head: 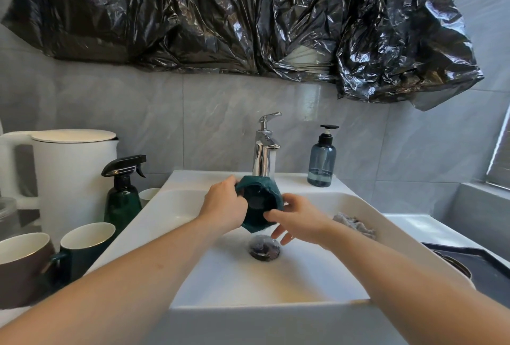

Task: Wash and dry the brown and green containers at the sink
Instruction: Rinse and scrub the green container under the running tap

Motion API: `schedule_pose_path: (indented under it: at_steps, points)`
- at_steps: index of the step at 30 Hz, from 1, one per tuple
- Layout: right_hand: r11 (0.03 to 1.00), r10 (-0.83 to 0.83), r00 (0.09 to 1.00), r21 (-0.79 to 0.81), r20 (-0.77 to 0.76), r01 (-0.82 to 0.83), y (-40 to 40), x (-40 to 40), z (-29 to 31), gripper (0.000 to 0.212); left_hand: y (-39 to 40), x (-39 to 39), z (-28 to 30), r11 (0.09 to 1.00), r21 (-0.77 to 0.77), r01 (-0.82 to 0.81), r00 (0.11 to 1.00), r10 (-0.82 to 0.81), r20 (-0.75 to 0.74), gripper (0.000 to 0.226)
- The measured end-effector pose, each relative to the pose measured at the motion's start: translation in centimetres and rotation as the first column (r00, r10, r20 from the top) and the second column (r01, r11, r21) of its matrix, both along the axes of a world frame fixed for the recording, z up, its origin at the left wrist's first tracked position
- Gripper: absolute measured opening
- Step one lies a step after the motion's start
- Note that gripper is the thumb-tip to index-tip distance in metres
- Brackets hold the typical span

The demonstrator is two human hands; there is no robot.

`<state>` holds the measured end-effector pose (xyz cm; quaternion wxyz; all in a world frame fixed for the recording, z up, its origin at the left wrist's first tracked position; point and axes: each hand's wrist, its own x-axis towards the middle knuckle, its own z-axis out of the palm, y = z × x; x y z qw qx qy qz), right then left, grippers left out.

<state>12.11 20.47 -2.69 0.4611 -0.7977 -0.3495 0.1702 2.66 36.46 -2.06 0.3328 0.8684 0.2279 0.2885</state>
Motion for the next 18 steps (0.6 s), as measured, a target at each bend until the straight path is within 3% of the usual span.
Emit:
schedule_pose_path:
  at_steps: [9, 14, 18]
  points:
    - [0.974, -0.197, 0.965, 0.145, 0.171, 0.173, -0.34, 0.26, 0.32, 0.021, -0.58, 0.39, -0.42, 0.992, -0.016, 0.123, 0.983, -0.124, -0.133, 0.025]
    - [0.979, -0.115, 0.98, 0.183, 0.162, 0.084, -0.2, 0.45, 0.29, 0.045, 0.08, 0.17, -0.2, 0.993, -0.104, 0.052, 0.996, -0.059, -0.066, 0.035]
    - [1.0, 0.004, 0.997, 0.011, 0.077, -0.004, 0.05, 0.45, -0.07, 0.056, 0.0, -0.01, 0.09, 0.981, -0.193, 0.027, 0.999, -0.033, -0.028, 0.039]
